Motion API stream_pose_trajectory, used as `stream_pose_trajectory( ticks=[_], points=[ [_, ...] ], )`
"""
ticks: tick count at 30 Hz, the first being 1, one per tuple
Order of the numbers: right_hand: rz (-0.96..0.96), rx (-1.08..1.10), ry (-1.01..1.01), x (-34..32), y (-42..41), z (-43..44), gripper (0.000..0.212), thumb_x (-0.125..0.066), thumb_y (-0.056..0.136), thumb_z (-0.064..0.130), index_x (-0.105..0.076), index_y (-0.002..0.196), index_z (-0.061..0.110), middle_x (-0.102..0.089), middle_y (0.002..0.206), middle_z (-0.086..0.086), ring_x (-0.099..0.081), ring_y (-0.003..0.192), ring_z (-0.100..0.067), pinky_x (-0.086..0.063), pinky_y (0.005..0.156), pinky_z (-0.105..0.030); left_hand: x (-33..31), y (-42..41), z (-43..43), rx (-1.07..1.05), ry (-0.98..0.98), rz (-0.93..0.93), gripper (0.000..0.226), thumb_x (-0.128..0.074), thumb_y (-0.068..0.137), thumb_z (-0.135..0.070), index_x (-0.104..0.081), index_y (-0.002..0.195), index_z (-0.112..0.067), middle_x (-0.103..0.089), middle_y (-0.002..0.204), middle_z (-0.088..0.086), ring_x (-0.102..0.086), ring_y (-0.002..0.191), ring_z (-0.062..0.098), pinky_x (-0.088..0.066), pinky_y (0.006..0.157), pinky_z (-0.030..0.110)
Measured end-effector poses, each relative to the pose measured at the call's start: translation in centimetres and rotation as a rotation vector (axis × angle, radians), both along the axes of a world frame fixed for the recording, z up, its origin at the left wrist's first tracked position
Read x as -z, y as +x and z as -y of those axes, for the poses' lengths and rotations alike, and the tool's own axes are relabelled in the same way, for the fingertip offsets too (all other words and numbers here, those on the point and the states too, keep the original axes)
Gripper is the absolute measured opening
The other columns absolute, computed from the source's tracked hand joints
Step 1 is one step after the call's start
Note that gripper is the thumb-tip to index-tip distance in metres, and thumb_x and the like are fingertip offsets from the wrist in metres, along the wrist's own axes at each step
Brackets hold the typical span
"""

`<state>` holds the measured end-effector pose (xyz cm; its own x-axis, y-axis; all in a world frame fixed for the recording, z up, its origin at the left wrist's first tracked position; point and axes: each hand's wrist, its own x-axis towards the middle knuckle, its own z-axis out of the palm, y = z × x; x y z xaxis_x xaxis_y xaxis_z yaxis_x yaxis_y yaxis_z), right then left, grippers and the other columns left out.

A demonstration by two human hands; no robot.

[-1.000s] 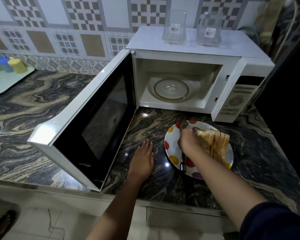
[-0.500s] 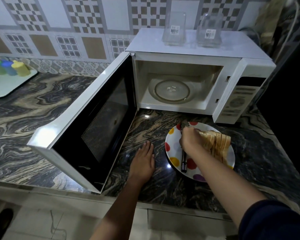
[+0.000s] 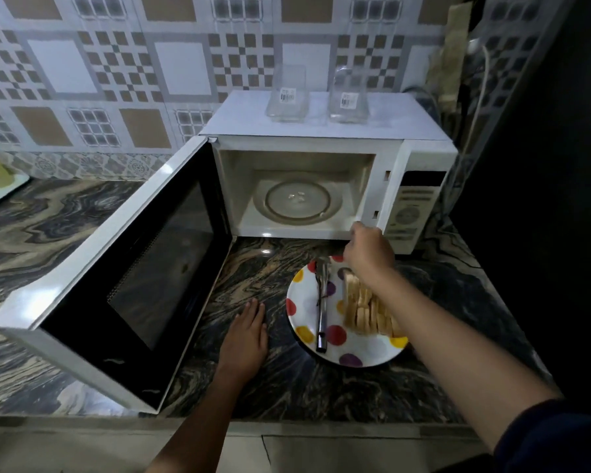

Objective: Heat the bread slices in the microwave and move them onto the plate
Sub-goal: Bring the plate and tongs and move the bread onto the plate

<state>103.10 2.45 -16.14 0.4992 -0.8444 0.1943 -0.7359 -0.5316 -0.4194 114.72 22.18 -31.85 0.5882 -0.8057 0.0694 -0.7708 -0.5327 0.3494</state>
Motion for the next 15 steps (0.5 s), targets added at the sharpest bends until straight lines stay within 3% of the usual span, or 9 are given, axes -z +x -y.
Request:
stream_pose_trajectory(
  ticks=[3, 8, 12, 15],
  points=[
    [0.166, 0.055, -0.005, 0.9, -3.2, 2.1, 0.014, -0.047, 0.088, 0.004, -0.059, 0.096, 0.004, -0.061, 0.090, -0.013, -0.060, 0.082, -0.029, -0.041, 0.061, -0.028, -0.5, -0.4, 0.7, -0.064, -0.019, -0.026, 0.062, -0.021, 0.089, -0.035, -0.038, 0.142, -0.008, -0.032, 0.151, 0.011, -0.030, 0.141, 0.024, -0.023, 0.114, 0.033],
    [0.352, 0.261, 0.083, 4.8, -8.9, 4.6, 0.016, -0.049, 0.086, -0.001, -0.061, 0.096, 0.001, -0.063, 0.092, -0.017, -0.058, 0.084, -0.026, -0.035, 0.066, -0.022, -1.0, -1.0, 3.8, -0.240, -0.143, -0.214, 0.043, -0.044, 0.096, -0.020, -0.047, 0.136, -0.004, -0.036, 0.149, 0.016, -0.033, 0.138, 0.028, -0.025, 0.114, 0.035],
    [0.275, 0.399, 0.210, 9.2, -11.8, 5.6, 0.017, -0.051, 0.087, 0.003, -0.060, 0.101, 0.001, -0.064, 0.102, -0.021, -0.059, 0.095, -0.035, -0.042, 0.072, -0.030, -1.5, -1.5, 6.4, -0.324, -0.302, -0.491, 0.038, -0.040, 0.097, -0.025, -0.051, 0.124, 0.000, -0.056, 0.126, 0.022, -0.052, 0.116, 0.037, -0.042, 0.099, 0.043],
    [0.177, 0.362, 0.375, 11.0, -12.1, 5.4, 0.022, -0.050, 0.090, 0.010, -0.059, 0.109, 0.001, -0.062, 0.113, -0.020, -0.058, 0.104, -0.034, -0.044, 0.080, -0.033, -1.7, -2.1, 7.9, -0.352, -0.291, -0.595, 0.042, -0.039, 0.098, -0.031, -0.047, 0.130, -0.005, -0.057, 0.125, 0.020, -0.054, 0.114, 0.037, -0.044, 0.098, 0.047]
  ],
)
